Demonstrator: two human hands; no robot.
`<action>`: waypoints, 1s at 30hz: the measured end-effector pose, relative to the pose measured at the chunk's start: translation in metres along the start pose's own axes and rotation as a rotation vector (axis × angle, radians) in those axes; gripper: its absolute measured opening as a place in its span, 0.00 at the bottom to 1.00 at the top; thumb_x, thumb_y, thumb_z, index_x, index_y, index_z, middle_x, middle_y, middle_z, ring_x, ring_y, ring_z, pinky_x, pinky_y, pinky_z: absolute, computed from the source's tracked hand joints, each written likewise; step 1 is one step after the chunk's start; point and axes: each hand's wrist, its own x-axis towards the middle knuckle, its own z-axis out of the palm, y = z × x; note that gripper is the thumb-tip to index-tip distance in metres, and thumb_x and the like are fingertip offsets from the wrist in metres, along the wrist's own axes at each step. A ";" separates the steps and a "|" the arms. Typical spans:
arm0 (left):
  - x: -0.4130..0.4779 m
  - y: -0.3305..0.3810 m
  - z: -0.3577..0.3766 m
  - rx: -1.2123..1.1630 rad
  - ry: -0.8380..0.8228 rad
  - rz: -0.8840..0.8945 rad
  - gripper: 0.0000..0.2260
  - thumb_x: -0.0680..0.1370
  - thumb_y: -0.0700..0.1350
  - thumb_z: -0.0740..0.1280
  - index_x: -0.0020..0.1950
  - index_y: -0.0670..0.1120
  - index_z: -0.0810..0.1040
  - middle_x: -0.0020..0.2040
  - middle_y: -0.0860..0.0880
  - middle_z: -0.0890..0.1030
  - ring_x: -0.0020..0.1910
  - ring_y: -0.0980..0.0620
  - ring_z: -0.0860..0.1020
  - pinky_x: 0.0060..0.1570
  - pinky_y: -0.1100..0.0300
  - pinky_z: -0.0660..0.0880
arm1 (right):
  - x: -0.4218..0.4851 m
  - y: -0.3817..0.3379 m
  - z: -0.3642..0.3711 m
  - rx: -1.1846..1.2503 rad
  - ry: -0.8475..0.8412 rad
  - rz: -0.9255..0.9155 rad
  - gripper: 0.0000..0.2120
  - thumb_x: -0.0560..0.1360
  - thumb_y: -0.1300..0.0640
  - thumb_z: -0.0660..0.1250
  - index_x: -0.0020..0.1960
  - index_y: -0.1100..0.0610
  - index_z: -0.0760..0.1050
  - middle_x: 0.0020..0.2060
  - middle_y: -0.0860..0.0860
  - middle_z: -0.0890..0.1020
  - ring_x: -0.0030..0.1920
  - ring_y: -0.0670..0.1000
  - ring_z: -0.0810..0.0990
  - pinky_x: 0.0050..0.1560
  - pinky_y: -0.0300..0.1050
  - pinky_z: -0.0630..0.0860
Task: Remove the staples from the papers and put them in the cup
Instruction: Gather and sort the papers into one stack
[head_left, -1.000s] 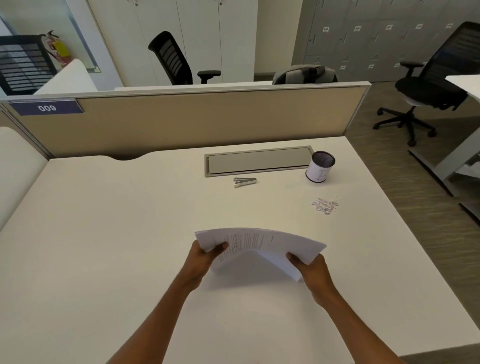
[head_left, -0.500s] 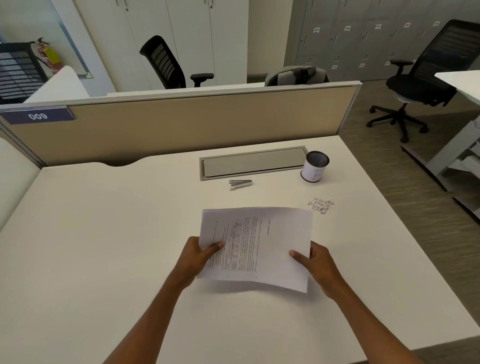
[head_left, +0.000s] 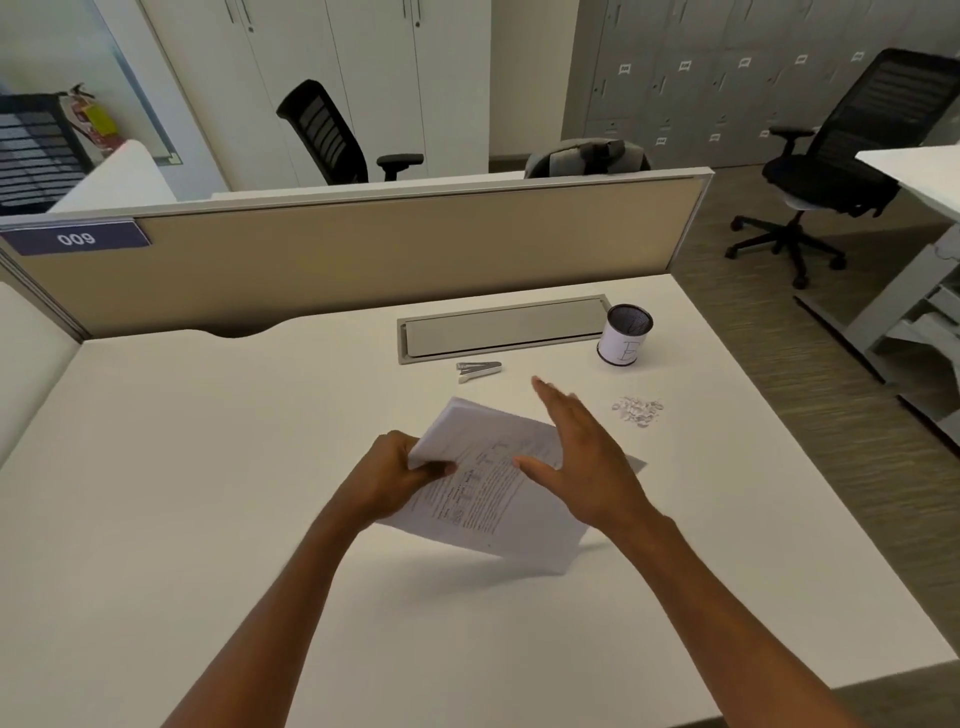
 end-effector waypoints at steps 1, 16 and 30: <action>-0.001 0.005 -0.002 0.038 -0.026 0.033 0.08 0.80 0.49 0.75 0.52 0.45 0.90 0.45 0.46 0.89 0.41 0.47 0.87 0.41 0.59 0.82 | 0.003 -0.002 -0.002 0.007 -0.046 0.001 0.41 0.77 0.45 0.74 0.83 0.44 0.55 0.81 0.45 0.66 0.79 0.50 0.65 0.77 0.53 0.67; 0.000 -0.018 -0.012 -0.872 0.009 -0.155 0.13 0.78 0.40 0.74 0.60 0.35 0.86 0.58 0.35 0.88 0.52 0.43 0.88 0.56 0.49 0.85 | -0.008 0.048 0.026 0.785 -0.034 0.396 0.10 0.78 0.57 0.74 0.58 0.59 0.85 0.49 0.53 0.90 0.51 0.57 0.89 0.55 0.55 0.85; 0.042 -0.067 0.034 -1.026 0.201 -0.467 0.11 0.82 0.39 0.72 0.60 0.33 0.84 0.56 0.35 0.88 0.44 0.46 0.88 0.41 0.58 0.85 | 0.013 0.082 0.088 0.853 -0.102 0.707 0.10 0.79 0.58 0.73 0.60 0.56 0.84 0.52 0.51 0.90 0.50 0.52 0.89 0.47 0.42 0.85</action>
